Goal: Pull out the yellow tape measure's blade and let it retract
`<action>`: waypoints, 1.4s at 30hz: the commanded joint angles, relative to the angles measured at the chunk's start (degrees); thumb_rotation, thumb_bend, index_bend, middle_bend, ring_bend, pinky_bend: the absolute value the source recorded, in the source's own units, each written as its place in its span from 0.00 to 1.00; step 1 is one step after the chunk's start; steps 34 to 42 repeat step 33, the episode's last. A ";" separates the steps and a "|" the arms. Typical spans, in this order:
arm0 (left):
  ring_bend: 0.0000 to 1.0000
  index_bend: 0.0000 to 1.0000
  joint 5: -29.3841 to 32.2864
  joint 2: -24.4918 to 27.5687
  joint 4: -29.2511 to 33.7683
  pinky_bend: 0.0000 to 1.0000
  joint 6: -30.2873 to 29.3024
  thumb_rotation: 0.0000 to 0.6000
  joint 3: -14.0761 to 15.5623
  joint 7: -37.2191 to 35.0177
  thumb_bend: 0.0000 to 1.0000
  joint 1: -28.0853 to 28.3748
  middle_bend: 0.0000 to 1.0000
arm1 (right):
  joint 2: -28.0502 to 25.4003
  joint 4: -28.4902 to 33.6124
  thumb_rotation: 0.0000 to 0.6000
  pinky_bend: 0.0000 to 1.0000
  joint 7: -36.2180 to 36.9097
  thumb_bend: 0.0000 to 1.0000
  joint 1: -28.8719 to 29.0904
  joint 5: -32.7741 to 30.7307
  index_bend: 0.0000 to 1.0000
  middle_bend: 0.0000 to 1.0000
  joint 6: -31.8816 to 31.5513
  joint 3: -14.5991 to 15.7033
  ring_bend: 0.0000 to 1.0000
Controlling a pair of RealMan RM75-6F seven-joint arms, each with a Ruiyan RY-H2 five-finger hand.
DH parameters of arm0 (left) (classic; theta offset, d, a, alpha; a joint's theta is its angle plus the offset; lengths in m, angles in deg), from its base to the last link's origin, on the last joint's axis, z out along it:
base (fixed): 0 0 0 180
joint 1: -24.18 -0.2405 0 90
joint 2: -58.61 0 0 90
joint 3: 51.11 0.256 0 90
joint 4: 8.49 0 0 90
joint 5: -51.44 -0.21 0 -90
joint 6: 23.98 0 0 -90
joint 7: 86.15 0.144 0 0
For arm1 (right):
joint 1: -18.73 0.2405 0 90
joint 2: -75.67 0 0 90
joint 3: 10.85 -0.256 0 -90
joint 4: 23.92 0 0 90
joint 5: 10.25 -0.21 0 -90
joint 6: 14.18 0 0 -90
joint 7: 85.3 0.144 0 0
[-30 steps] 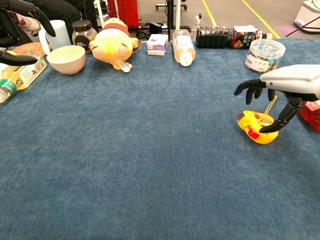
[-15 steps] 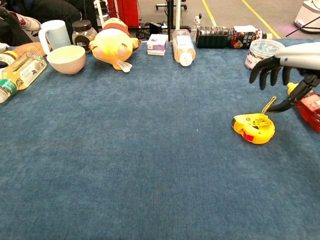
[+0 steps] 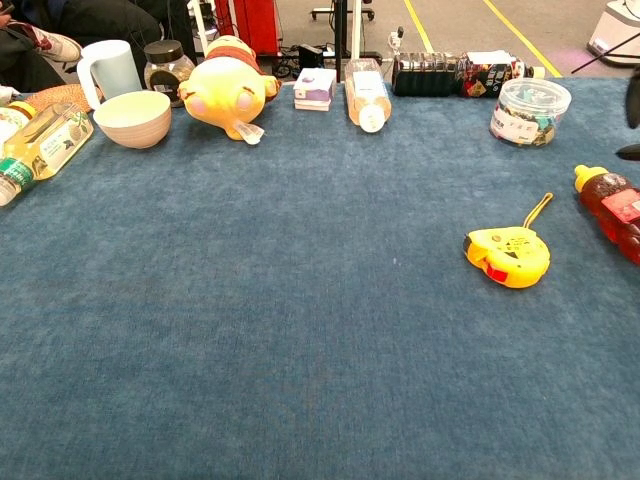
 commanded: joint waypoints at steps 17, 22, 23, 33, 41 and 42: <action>0.75 0.65 -5.37 -1.76 -3.47 0.85 -11.57 1.00 4.47 -3.27 0.25 -13.21 0.85 | -2.67 1.03 0.81 0.45 5.01 0.25 -15.31 2.29 0.59 0.61 -14.51 4.08 0.57; 0.75 0.65 -6.33 -1.11 -2.20 0.85 -11.90 1.00 4.40 -3.24 0.26 -14.25 0.85 | -3.29 0.76 0.81 0.45 6.41 0.25 -17.12 3.97 0.59 0.61 -15.64 4.48 0.57; 0.75 0.65 -6.41 -1.05 -2.03 0.85 -11.73 1.00 4.33 -3.15 0.25 -14.24 0.85 | -3.31 0.73 0.81 0.45 6.53 0.25 -17.22 4.15 0.59 0.61 -15.65 4.43 0.57; 0.75 0.65 -7.13 0.27 0.54 0.85 -10.12 1.00 3.43 -1.14 0.25 -14.22 0.85 | -2.60 0.03 0.81 0.45 7.84 0.25 -18.62 5.84 0.59 0.61 -15.75 3.98 0.57; 0.75 0.65 -7.13 0.27 0.54 0.85 -10.12 1.00 3.43 -1.14 0.25 -14.22 0.85 | -2.60 0.03 0.81 0.45 7.84 0.25 -18.62 5.84 0.59 0.61 -15.75 3.98 0.57; 0.75 0.65 -7.13 0.27 0.54 0.85 -10.12 1.00 3.43 -1.14 0.25 -14.22 0.85 | -2.60 0.03 0.81 0.45 7.84 0.25 -18.62 5.84 0.59 0.61 -15.75 3.98 0.57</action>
